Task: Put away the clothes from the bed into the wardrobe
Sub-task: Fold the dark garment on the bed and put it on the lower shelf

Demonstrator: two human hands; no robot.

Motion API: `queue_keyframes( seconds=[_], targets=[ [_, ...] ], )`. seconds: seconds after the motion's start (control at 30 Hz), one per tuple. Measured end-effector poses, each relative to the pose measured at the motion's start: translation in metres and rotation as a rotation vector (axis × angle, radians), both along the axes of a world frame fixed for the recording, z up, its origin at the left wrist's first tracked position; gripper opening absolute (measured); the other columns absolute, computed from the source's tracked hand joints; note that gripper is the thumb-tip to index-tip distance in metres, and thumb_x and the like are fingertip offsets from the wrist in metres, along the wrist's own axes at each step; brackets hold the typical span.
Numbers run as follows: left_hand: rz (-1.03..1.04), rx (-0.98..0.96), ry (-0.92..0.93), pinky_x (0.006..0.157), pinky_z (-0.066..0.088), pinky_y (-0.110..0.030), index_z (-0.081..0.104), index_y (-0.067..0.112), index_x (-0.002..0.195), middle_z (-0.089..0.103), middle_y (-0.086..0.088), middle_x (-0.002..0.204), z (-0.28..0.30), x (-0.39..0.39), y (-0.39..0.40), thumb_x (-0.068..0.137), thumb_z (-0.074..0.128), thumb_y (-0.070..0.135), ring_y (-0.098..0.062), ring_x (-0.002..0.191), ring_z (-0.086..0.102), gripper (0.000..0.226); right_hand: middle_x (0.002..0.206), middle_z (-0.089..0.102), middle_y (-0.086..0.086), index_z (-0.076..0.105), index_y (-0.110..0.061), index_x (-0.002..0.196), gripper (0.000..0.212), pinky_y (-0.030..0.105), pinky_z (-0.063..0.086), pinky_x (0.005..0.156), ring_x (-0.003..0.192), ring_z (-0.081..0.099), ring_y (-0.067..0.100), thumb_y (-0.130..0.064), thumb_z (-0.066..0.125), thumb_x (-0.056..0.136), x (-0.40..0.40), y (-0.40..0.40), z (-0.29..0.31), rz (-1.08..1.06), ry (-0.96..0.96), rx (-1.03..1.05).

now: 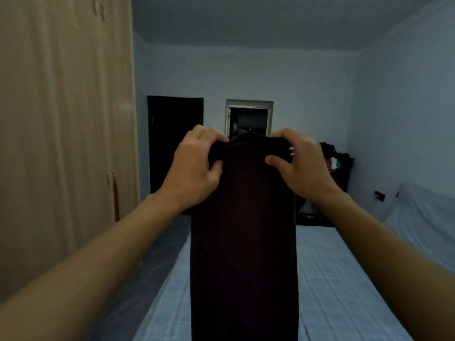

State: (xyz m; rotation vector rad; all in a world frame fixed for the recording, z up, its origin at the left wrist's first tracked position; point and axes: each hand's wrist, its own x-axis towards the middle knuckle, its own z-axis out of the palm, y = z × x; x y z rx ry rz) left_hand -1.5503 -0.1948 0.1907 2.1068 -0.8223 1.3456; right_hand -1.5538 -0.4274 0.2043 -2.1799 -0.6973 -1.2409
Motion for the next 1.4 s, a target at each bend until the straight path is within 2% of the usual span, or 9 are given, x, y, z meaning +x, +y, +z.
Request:
queue_keyframes(
  seconds=[0.17, 0.37, 0.53, 0.63, 0.77, 1.0, 1.17, 1.3, 1.4],
  targets=[
    [-0.074, -0.037, 0.214, 0.072, 0.039, -0.016, 0.06, 0.019, 0.11, 0.053, 0.003, 0.104, -0.056, 0.152, 0.017, 0.079, 0.069, 0.005, -0.004, 0.08, 0.049, 0.034, 0.104, 0.061, -0.003, 0.063, -0.017, 0.109, 0.034, 0.02, 0.047, 0.084, 0.095, 0.057, 0.01, -0.011, 0.078, 0.08, 0.147, 0.021, -0.046, -0.07, 0.22, -0.008],
    [-0.034, -0.012, 0.386, 0.091, 0.044, -0.026, 0.059, 0.018, 0.109, 0.054, 0.004, 0.106, -0.154, 0.308, 0.024, 0.078, 0.072, 0.005, -0.015, 0.1, 0.053, 0.036, 0.102, 0.061, -0.002, 0.063, -0.017, 0.105, 0.032, 0.025, 0.044, 0.085, 0.094, 0.055, 0.012, -0.01, 0.079, 0.078, 0.303, 0.034, -0.145, -0.169, 0.42, -0.012],
    [0.013, 0.048, 0.499, 0.089, 0.047, -0.038, 0.057, 0.019, 0.109, 0.055, 0.002, 0.108, -0.237, 0.385, 0.021, 0.078, 0.072, 0.007, -0.019, 0.102, 0.053, 0.037, 0.101, 0.062, -0.001, 0.063, -0.015, 0.102, 0.032, 0.025, 0.045, 0.086, 0.093, 0.055, 0.012, -0.007, 0.08, 0.076, 0.382, 0.034, -0.231, -0.207, 0.512, 0.0],
    [0.002, 0.044, 0.524, 0.092, 0.043, -0.029, 0.058, 0.014, 0.111, 0.056, -0.002, 0.107, -0.279, 0.403, 0.019, 0.076, 0.072, 0.003, -0.021, 0.101, 0.052, 0.04, 0.098, 0.061, 0.0, 0.062, -0.016, 0.097, 0.029, 0.023, 0.042, 0.083, 0.09, 0.053, 0.012, -0.007, 0.079, 0.075, 0.4, 0.033, -0.271, -0.21, 0.525, -0.012],
    [0.005, 0.095, 0.549, 0.089, 0.035, -0.02, 0.058, 0.008, 0.122, 0.056, -0.006, 0.11, -0.321, 0.402, 0.017, 0.077, 0.072, 0.001, -0.021, 0.103, 0.05, 0.048, 0.093, 0.059, -0.003, 0.061, -0.016, 0.093, 0.026, 0.024, 0.041, 0.081, 0.088, 0.052, 0.013, -0.007, 0.078, 0.076, 0.395, 0.027, -0.312, -0.194, 0.528, -0.031],
    [-0.019, 0.094, 0.543, 0.08, 0.043, -0.025, 0.063, 0.01, 0.109, 0.052, -0.002, 0.101, -0.345, 0.348, 0.016, 0.077, 0.069, 0.0, -0.014, 0.094, 0.046, 0.035, 0.093, 0.058, -0.004, 0.061, -0.013, 0.096, 0.025, 0.019, 0.041, 0.079, 0.086, 0.051, 0.011, -0.004, 0.074, 0.077, 0.338, 0.021, -0.339, -0.143, 0.563, -0.025],
    [-0.045, 0.091, 0.524, 0.082, 0.037, -0.017, 0.063, 0.008, 0.105, 0.052, -0.003, 0.098, -0.351, 0.277, 0.013, 0.075, 0.068, -0.003, -0.015, 0.093, 0.046, 0.032, 0.096, 0.059, 0.0, 0.061, -0.012, 0.096, 0.027, 0.019, 0.043, 0.082, 0.089, 0.054, 0.013, -0.002, 0.075, 0.075, 0.266, 0.013, -0.345, -0.09, 0.575, -0.033],
    [-0.096, 0.152, 0.555, 0.084, 0.035, -0.021, 0.063, 0.005, 0.105, 0.052, -0.007, 0.098, -0.373, 0.201, 0.013, 0.071, 0.07, -0.006, -0.023, 0.093, 0.049, 0.037, 0.097, 0.055, 0.001, 0.059, -0.009, 0.097, 0.029, 0.021, 0.042, 0.079, 0.086, 0.052, 0.014, 0.0, 0.074, 0.074, 0.187, 0.005, -0.372, 0.007, 0.606, -0.061],
    [-0.145, 0.219, 0.607, 0.082, 0.044, -0.033, 0.062, 0.006, 0.107, 0.053, -0.006, 0.102, -0.408, 0.138, 0.015, 0.067, 0.072, -0.007, -0.025, 0.094, 0.051, 0.043, 0.101, 0.054, 0.001, 0.056, -0.01, 0.098, 0.031, 0.023, 0.044, 0.082, 0.091, 0.052, 0.017, 0.002, 0.074, 0.075, 0.126, -0.001, -0.409, 0.117, 0.679, -0.105]
  ],
)
